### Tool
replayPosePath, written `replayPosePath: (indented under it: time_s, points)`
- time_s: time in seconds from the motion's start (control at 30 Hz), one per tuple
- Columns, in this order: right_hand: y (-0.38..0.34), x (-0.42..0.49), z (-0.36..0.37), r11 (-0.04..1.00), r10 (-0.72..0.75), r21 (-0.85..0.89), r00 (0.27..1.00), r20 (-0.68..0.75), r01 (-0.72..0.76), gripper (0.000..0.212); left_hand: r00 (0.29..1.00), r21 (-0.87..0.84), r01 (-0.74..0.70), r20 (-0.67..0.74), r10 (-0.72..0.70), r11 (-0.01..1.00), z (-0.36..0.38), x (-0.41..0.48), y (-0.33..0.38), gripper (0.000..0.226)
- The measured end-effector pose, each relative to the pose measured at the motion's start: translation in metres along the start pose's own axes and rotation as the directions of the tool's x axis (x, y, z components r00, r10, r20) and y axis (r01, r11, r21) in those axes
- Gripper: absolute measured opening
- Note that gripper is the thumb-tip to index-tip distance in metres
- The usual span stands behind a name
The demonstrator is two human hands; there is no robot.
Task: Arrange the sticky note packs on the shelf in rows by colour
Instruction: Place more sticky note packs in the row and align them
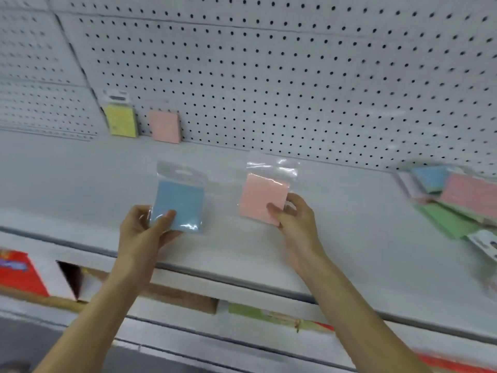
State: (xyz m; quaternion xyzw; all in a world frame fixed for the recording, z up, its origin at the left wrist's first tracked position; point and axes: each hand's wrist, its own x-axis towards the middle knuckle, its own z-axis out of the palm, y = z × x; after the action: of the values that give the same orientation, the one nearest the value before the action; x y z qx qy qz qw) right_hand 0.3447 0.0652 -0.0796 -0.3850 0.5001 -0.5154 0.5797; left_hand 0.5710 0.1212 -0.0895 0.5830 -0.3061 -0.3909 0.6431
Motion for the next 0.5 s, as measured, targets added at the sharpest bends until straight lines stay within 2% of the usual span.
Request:
replayPosePath:
  time_s: [0.13,0.2,0.27,0.33,0.43,0.5]
  points:
    - [0.013,0.015,0.083,0.999,-0.048,-0.005,0.999,-0.011,0.048,0.021,0.992,0.217,-0.035,-0.108,0.060,0.975,-0.071,0.063,0.004,0.016]
    - [0.022,0.026,0.111,0.992,-0.103,-0.073,0.995,-0.007,0.102,0.021,0.986,0.339,-0.063,-0.124,0.111,0.939,-0.090,0.084,0.005,0.021]
    - [0.032,0.038,0.135,0.958,-0.175,-0.229,0.985,-0.002,0.170,0.021,0.974,0.445,-0.109,-0.129,0.184,0.889,-0.102,0.097,0.009,0.024]
    - [0.039,0.052,0.154,0.881,-0.260,-0.397,0.965,0.045,0.256,0.021,0.975,0.447,-0.117,-0.118,0.188,0.887,-0.112,0.110,0.007,0.026]
    - [0.046,0.075,0.180,0.795,-0.326,-0.493,0.934,0.145,0.354,0.020,0.986,0.371,-0.096,-0.095,0.140,0.924,-0.126,0.129,0.003,0.026]
    - [0.048,0.089,0.194,0.740,-0.351,-0.571,0.928,0.124,0.356,0.024,0.992,0.366,-0.085,-0.056,0.113,0.927,-0.131,0.143,0.005,0.023]
